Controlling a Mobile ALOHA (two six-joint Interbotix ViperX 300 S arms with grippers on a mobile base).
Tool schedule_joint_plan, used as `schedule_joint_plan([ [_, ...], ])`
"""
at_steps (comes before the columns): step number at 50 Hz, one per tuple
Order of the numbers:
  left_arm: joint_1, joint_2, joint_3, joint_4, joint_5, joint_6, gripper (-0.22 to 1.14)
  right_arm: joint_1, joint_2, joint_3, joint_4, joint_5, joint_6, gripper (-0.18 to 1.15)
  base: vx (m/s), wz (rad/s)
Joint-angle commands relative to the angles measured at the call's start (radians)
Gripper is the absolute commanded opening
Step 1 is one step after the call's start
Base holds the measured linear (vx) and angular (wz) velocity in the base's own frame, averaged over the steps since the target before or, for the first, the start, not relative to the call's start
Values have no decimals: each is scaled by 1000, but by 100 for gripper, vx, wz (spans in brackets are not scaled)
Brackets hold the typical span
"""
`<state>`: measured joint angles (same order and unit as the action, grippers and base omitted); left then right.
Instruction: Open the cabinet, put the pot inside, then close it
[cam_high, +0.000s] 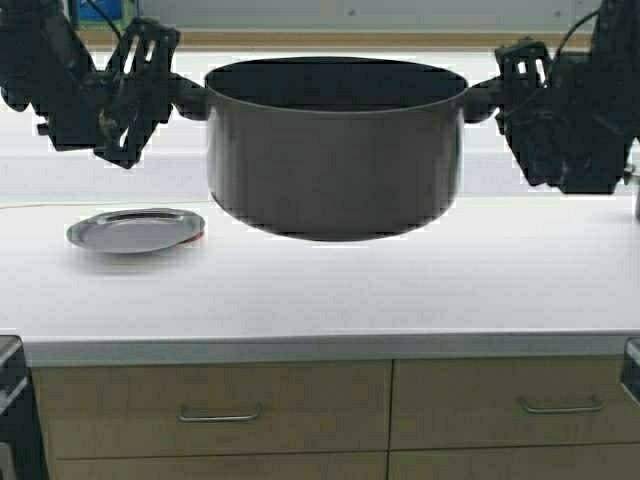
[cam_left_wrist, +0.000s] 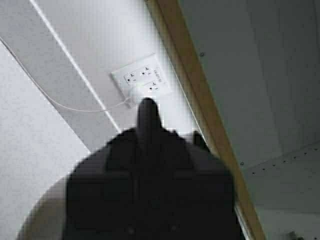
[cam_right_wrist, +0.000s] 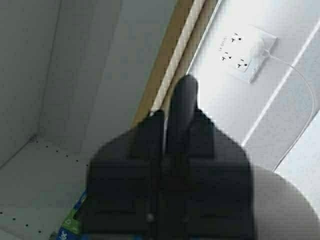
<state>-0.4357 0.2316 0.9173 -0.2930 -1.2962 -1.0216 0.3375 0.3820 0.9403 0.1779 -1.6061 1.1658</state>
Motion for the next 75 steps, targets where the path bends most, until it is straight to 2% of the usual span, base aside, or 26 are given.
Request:
schedule_joint_plan([
  [1,-101,-118,6,-12,14,40,2,101,-110,17,-12,-5,-9,8,3,-3],
  [15,-241,-279,46,-124,94,147,2,186,-299,106,66,34,-23,8,7,-1],
  [29,-351,-419,18,-229,183,301,2,255,-528,121,109,239,-137,8,9,3],
  [41,-357,-532,-43,-245,337,405,2,264,-699,103,146,405,-190,8,6,0],
  [59,-362,-629,-91,-285,453,422,2,265,-884,37,179,680,-307,8,8,-6],
  [75,-362,-623,-169,-295,526,499,2,265,-897,-2,199,735,-313,8,8,-4],
])
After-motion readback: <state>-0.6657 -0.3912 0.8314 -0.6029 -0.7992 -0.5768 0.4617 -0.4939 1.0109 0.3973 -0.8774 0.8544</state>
